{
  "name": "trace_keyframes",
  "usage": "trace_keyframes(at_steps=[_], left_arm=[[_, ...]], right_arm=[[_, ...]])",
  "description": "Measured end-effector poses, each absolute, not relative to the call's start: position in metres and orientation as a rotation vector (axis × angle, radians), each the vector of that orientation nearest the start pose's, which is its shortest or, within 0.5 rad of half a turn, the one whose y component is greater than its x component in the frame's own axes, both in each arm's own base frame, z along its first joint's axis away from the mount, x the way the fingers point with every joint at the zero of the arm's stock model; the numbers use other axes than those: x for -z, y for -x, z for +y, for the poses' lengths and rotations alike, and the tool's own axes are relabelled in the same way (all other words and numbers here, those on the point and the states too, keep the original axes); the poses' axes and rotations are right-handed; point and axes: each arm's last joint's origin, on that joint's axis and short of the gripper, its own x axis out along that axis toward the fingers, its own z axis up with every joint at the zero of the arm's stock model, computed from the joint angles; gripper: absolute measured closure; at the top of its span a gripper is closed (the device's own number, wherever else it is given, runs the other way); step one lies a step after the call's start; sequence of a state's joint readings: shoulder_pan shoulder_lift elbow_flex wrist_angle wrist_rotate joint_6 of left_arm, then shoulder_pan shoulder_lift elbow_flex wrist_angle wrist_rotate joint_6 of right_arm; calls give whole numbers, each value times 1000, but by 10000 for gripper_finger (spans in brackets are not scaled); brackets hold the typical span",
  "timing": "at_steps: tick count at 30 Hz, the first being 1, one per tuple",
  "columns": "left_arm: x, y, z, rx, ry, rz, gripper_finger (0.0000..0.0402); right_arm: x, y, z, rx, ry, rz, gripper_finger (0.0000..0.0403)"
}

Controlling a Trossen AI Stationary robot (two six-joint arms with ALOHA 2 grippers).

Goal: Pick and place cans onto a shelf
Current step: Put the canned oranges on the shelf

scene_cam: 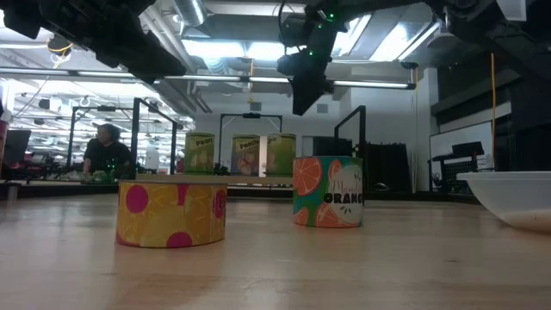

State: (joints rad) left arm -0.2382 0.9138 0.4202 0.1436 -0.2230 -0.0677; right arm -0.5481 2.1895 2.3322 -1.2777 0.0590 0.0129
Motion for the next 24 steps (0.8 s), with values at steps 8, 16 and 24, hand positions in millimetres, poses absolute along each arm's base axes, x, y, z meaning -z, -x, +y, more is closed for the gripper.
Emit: trace_keyframes(at_steps=[8, 16, 24], left_arm=[[-216, -189, -39, 3, -13, 341, 333], [-216, -189, -39, 3, -13, 341, 333], [-216, -189, -39, 7, -12, 341, 333]], right_arm=[[-316, -373, -257, 483, -547, 1059, 277], [-289, -381, -266, 476, -576, 1114, 277], [-271, -387, -271, 471, -589, 1150, 277]])
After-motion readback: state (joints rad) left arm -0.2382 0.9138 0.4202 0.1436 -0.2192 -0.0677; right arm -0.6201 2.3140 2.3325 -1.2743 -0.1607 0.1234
